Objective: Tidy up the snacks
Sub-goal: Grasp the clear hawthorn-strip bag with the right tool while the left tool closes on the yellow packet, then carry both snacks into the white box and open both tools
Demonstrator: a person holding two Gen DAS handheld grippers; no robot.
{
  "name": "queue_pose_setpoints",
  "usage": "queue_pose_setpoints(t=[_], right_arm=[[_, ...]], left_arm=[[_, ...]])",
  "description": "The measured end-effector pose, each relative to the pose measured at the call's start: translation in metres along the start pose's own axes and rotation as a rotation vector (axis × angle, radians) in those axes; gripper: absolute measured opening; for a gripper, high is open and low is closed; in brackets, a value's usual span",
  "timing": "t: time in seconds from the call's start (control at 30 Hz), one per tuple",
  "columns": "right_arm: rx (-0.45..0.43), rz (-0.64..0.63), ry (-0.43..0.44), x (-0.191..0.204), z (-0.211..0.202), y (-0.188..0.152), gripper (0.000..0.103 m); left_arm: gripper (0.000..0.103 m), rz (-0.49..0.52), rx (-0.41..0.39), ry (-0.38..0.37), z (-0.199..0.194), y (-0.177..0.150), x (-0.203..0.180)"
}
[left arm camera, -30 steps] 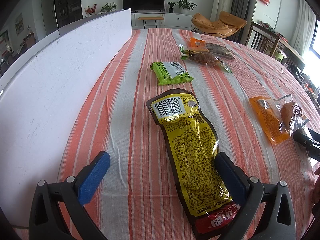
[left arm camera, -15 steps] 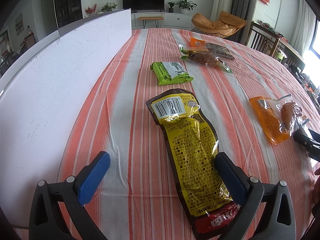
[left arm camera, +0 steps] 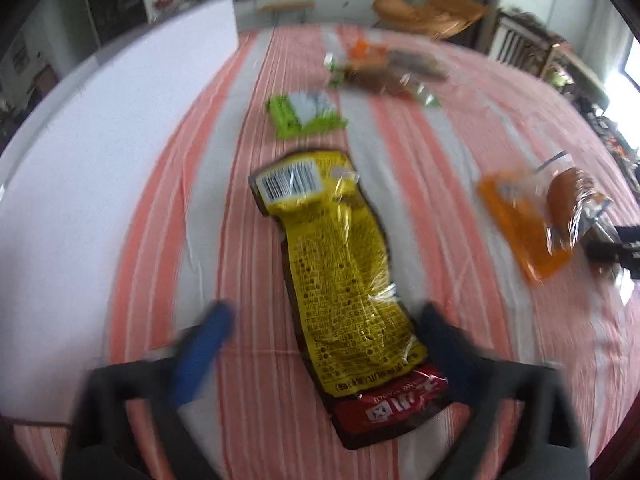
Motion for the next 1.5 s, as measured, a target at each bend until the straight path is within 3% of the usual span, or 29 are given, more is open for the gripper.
queue_pose_setpoints(t=[0.03, 0.07, 0.13, 0.27, 0.3, 0.33, 0.37, 0.4, 0.47, 0.6, 0.7, 0.83, 1.03, 1.17, 1.33, 1.5], right_arm=[[0.014, -0.032, -0.017, -0.001, -0.007, 0.0, 0.054], [0.017, -0.066, -0.041, -0.001, -0.012, 0.0, 0.051], [0.008, -0.137, -0.124, -0.002, -0.024, 0.0, 0.05], [-0.096, -0.261, -0.277, 0.005, -0.06, 0.001, 0.05], [-0.133, -0.29, -0.344, 0.005, -0.067, 0.003, 0.05], [-0.193, -0.383, -0.515, 0.006, -0.077, 0.006, 0.05], [-0.231, -0.434, -0.589, 0.008, -0.083, 0.008, 0.05], [-0.249, -0.422, -0.549, 0.011, -0.087, 0.009, 0.05], [-0.241, -0.313, -0.387, 0.009, -0.091, 0.012, 0.05], [-0.271, -0.165, -0.303, -0.004, -0.102, 0.017, 0.05], [-0.304, 0.011, -0.191, -0.027, -0.113, 0.023, 0.05], [-0.325, 0.204, 0.028, -0.029, -0.124, 0.026, 0.05], [-0.311, 0.306, 0.271, 0.001, -0.131, 0.033, 0.051], [-0.292, 0.288, 0.428, 0.067, -0.133, 0.061, 0.051], [-0.282, 0.158, 0.57, 0.198, -0.138, 0.118, 0.051], [-0.257, -0.004, 0.667, 0.333, -0.133, 0.156, 0.051]], left_arm=[[0.04, -0.008, -0.007, -0.053, -0.004, 0.002, -0.001], [0.037, -0.038, 0.011, -0.104, -0.006, 0.002, 0.002], [0.033, -0.093, 0.013, -0.173, -0.01, 0.003, 0.012], [0.028, -0.181, -0.058, -0.296, -0.03, 0.0, 0.029], [0.028, -0.208, -0.068, -0.32, -0.034, -0.001, 0.034], [0.028, -0.226, -0.066, -0.333, -0.035, -0.003, 0.037], [0.028, -0.234, -0.057, -0.337, -0.034, -0.004, 0.039], [0.028, -0.237, -0.052, -0.336, -0.033, -0.005, 0.04], [0.028, -0.239, -0.05, -0.339, -0.032, -0.012, 0.041], [0.028, -0.273, -0.08, -0.393, -0.043, -0.018, 0.042], [0.028, -0.295, -0.121, -0.435, -0.057, -0.014, 0.044], [0.028, -0.353, -0.168, -0.51, -0.072, -0.005, 0.048], [0.028, -0.445, -0.287, -0.585, -0.124, 0.028, 0.082], [0.028, -0.495, -0.344, -0.552, -0.15, 0.052, 0.135], [0.028, -0.527, -0.35, -0.346, -0.155, 0.065, 0.223], [0.028, -0.564, -0.311, -0.144, -0.143, 0.055, 0.292]])
Point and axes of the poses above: each gripper's, at about its wrist camera, not at the fingertips, and z roughly the way its jaws point, x to its left, y to its top, the point moved 8 cm from there along z, roughly the way its jaws point, and after that the axes turned 1 degree about -x, right-handed, at the moved point
